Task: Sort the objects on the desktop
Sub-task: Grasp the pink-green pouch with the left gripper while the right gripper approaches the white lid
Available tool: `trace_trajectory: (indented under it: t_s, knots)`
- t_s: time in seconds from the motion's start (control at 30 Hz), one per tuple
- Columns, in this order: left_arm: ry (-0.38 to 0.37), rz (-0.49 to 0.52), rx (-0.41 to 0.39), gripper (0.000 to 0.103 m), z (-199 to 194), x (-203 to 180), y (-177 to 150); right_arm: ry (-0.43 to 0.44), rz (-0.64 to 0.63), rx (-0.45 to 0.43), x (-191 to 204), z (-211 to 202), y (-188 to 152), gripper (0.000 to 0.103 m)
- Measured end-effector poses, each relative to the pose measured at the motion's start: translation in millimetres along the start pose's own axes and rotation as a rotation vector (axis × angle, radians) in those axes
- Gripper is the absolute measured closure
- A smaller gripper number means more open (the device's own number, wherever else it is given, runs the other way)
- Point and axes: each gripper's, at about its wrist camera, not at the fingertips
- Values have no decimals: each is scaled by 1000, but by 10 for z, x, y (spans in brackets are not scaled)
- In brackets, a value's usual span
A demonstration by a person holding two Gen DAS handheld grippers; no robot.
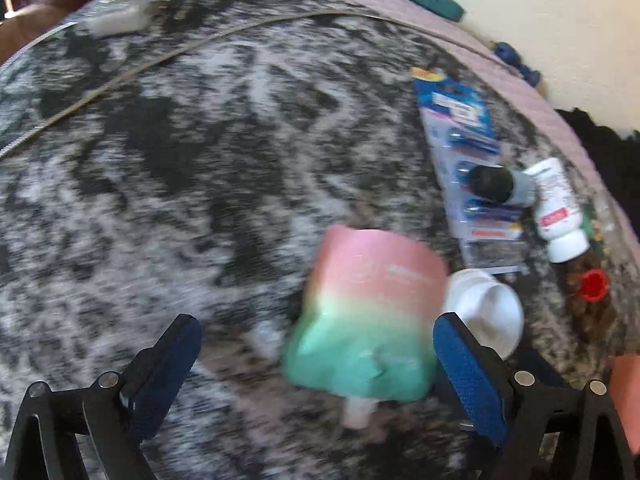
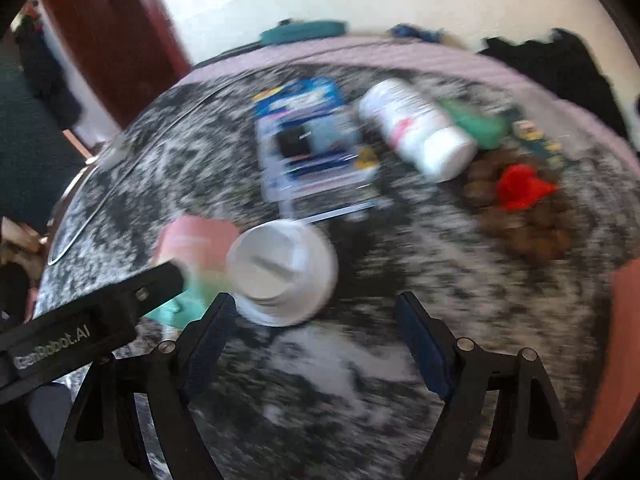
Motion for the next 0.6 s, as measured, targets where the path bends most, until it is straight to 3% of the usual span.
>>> trace_trajectory:
  t_s: [0.03,0.07,0.1,0.33,0.37,0.4,0.43,0.5,0.6]
  knots:
    - [6,5,-5,4,16,-23,1,-13,-15,-13,24,27,-16,20]
    - [13,9,-9,3,31,-47,2,-29,-28,-25,35,34,-26,31]
    - [25,13,-14,2,42,-80,-2,-51,-38,-34,24,8,-26,50]
    - [64,76,-70,2,95,-431,-62,-167,4,-46,-299,-326,28,52]
    - [54,84,-83,5,87,-465,-74,-189,6,-47,-341,-397,32,53]
    - [78,123,-98,25,84,-541,-95,-208,3,-51,-366,-463,30,54]
    - [101,159,-112,36,80,-614,-117,-223,-2,-55,-381,-534,30,56]
    - [99,174,-116,38,55,-667,-152,-228,-8,-65,-377,-648,37,92]
    - [66,162,-117,43,-49,-692,-205,-243,-20,-101,-359,-909,36,92]
Point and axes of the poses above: each gripper's, at about its wrist camera, not at the fingertips, and z roughly the way its jaws point, x to its left, y to its top, and after that the axes turned 7 degrees about y, right-handed
